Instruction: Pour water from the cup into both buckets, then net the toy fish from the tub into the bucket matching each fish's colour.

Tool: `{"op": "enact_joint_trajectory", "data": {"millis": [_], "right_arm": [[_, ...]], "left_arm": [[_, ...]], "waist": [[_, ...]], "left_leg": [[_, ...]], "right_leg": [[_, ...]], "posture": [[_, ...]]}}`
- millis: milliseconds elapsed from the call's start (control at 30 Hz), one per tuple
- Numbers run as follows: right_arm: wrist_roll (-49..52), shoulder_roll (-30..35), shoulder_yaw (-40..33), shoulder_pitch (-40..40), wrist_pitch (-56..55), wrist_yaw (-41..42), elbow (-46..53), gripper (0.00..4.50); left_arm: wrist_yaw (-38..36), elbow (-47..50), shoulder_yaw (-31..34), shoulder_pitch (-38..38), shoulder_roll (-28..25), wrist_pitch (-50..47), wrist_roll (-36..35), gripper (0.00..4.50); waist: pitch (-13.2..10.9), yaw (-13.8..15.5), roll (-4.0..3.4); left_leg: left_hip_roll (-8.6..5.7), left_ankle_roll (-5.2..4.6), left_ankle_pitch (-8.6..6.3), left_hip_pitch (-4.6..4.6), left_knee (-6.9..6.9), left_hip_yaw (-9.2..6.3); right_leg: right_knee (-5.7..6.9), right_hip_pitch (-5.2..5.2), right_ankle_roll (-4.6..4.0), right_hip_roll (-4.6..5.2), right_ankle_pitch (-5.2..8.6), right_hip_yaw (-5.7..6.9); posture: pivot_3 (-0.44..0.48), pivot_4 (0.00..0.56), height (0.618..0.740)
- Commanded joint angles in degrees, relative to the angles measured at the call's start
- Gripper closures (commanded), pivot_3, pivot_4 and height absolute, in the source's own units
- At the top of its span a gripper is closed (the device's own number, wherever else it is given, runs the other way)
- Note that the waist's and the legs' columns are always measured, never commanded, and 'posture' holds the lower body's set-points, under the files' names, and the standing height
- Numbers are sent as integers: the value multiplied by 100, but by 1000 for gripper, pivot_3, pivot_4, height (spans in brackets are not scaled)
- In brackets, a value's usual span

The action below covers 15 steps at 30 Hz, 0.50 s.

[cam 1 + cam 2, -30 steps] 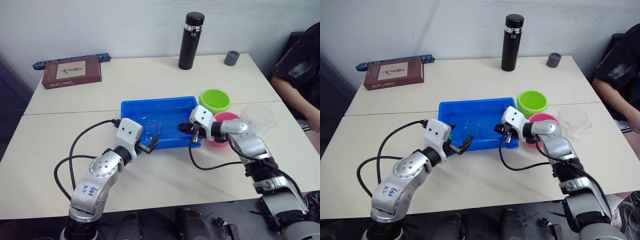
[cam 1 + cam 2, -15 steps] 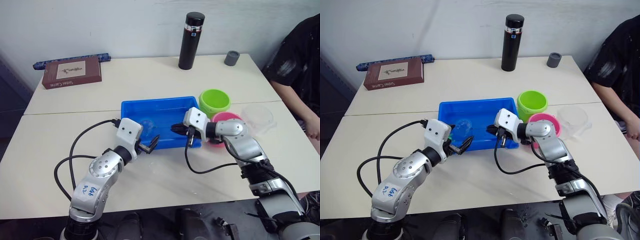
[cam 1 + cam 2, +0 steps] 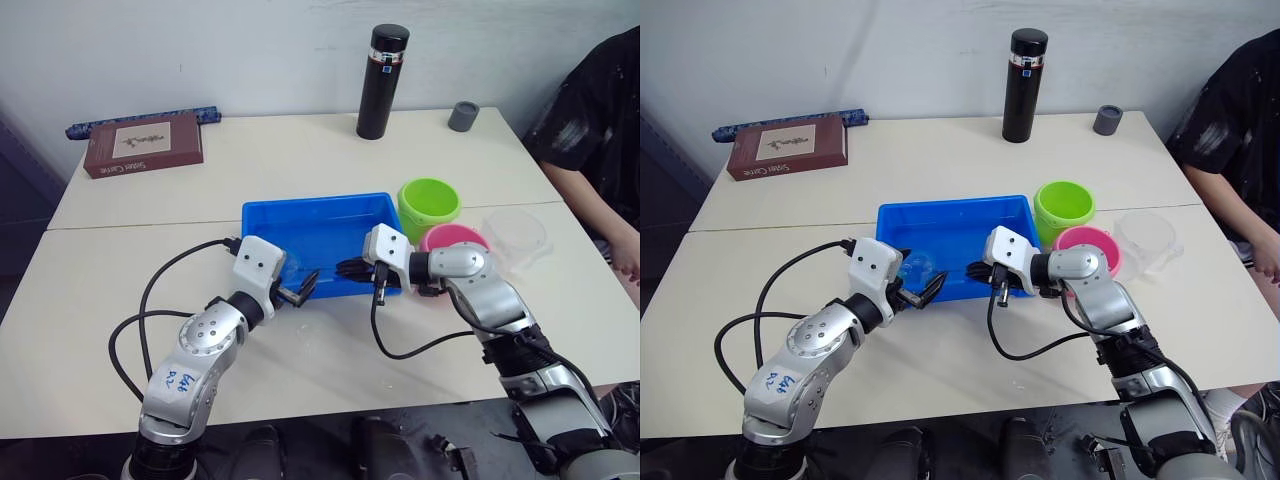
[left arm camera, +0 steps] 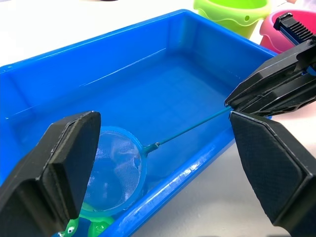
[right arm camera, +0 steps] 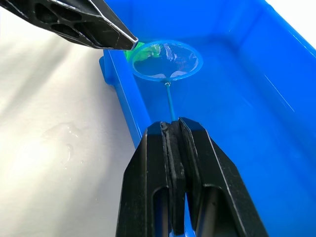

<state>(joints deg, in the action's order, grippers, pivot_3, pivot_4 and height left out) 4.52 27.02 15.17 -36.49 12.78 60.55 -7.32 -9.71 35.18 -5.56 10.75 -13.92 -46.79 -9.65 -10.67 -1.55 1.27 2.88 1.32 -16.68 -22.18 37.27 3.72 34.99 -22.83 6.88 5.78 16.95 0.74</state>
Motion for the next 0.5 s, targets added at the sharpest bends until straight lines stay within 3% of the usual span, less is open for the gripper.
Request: {"op": "enact_joint_trajectory", "data": {"millis": [33,500], "right_arm": [[-7,41,-60,-56,-140,-19,-35,4500],[-68,110,-61,-67,-346,32,-241,4500]], "left_arm": [[6,145,25,30,5,127,36,16],[108,575,316,-425,-198,-145,103,16]], "waist": [[0,1,0],[0,-2,0]], "left_leg": [[0,0,0,0,0,0],[1,0,0,1,-2,0]], "right_leg": [[0,0,0,0,0,0],[0,0,0,0,0,1]], "posture": [[0,150,740],[0,150,740]]}}
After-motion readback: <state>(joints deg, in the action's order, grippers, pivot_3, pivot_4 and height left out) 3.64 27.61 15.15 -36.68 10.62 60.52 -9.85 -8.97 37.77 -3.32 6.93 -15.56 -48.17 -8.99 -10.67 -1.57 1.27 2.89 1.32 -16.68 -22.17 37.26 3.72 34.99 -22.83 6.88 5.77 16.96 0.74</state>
